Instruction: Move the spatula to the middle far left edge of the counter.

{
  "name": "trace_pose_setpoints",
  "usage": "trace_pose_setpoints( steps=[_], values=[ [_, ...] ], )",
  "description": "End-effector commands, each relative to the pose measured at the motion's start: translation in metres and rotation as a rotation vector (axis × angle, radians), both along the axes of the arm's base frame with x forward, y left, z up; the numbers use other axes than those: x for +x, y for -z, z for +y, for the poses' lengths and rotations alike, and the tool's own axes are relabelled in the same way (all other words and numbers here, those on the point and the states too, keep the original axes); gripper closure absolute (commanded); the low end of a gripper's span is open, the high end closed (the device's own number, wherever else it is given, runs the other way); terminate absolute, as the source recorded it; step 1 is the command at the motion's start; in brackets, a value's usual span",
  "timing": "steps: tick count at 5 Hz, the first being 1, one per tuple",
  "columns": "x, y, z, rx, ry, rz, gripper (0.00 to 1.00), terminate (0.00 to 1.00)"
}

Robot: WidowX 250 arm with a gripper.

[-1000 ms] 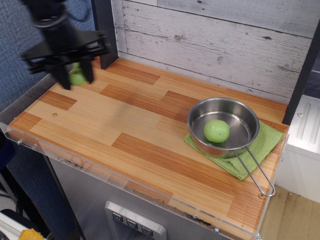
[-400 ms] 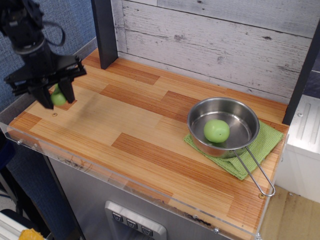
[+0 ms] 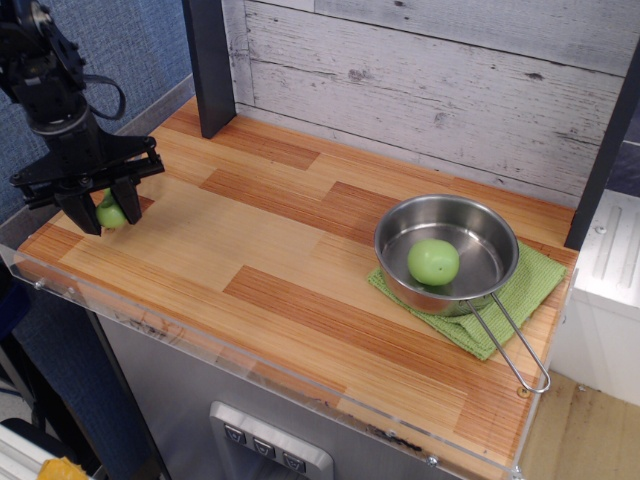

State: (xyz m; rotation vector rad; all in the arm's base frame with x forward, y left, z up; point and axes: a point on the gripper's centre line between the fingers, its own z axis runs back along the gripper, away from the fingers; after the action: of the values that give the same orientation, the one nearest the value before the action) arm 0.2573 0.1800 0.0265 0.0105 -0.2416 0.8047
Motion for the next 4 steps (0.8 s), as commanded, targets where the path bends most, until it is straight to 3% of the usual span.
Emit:
trace_pose_setpoints(
  steps=[1, 4],
  values=[
    [0.005, -0.004, 0.01, 0.02, 0.006, -0.012, 0.0, 0.0],
    [0.004, -0.003, 0.0, 0.014, 0.058, 0.004, 0.0, 0.0]
  ],
)
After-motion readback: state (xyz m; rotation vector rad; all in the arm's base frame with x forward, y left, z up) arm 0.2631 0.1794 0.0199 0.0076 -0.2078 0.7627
